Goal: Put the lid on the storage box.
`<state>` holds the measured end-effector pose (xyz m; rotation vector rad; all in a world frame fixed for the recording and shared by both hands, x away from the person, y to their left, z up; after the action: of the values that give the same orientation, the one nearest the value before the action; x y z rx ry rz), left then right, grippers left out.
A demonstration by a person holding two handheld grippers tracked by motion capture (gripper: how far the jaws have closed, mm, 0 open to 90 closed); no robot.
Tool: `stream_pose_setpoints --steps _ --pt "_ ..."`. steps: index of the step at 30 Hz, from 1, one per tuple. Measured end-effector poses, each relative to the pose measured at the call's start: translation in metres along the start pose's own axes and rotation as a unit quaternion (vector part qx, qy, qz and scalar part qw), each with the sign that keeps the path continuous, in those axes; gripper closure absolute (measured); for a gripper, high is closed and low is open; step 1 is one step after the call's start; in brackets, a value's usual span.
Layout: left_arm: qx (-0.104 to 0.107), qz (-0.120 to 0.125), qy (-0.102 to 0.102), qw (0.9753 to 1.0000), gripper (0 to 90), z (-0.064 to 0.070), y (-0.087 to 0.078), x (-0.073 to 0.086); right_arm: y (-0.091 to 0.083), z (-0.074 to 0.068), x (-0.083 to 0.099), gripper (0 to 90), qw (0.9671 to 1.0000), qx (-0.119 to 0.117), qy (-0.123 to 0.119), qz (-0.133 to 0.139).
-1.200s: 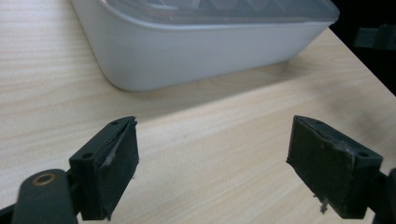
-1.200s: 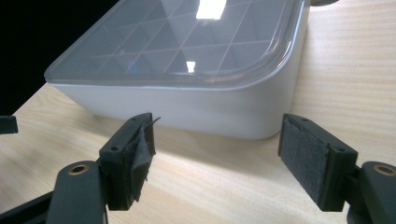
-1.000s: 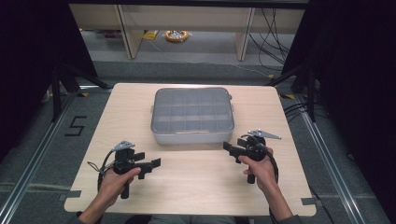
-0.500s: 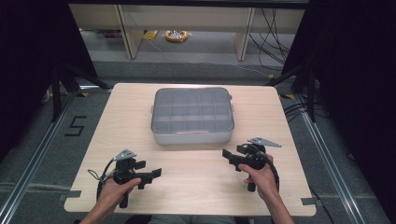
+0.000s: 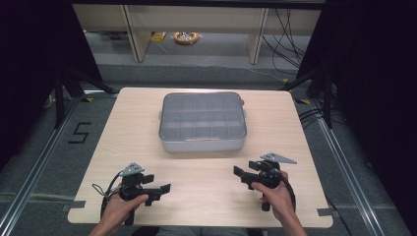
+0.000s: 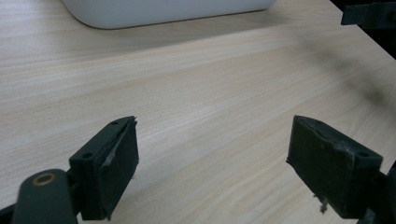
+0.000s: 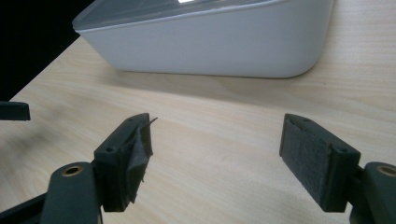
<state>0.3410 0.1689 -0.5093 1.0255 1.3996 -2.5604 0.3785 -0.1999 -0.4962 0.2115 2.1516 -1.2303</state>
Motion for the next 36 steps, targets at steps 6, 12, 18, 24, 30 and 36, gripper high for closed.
stream_pose_setpoints --steps 6,12,18,24,30,36 --pt "-0.003 -0.003 0.009 1.0 15.5 0.005 -0.001 0.006 -0.003 -0.003 0.006 24.9 1.0 0.001 -0.003 0.001" --pt "-0.002 -0.005 0.016 0.9999 15.5 0.01 -0.002 0.013 -0.008 -0.006 0.015 22.9 1.0 0.0 -0.006 0.0" --pt "-0.001 -0.007 0.019 0.9998 15.5 0.015 -0.004 0.019 -0.01 -0.009 0.022 22.7 1.0 0.0 -0.006 0.005" --pt "0.001 -0.005 0.022 0.9997 15.5 0.019 -0.004 0.023 -0.013 -0.011 0.031 22.6 0.9999 0.006 -0.01 -0.003" --pt "0.003 -0.004 0.022 0.9997 15.4 0.022 -0.006 0.028 -0.016 -0.018 0.038 22.3 0.9999 -0.004 0.007 -0.007" --pt "0.004 -0.006 0.021 0.9998 15.5 0.026 -0.009 0.034 -0.019 -0.016 0.043 22.1 0.9998 0.006 -0.017 0.0"
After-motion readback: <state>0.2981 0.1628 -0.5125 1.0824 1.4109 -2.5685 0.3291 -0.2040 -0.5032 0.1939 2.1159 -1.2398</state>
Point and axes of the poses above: each handheld gripper's, and its own axes: y roughly forward along the jaws, x roughly out of its underside, z roughly to its right, the point moved 3 cm from there along y, roughly forward along the jaws, and after that the axes turned 15 degrees about -z, right-handed, at the moved point
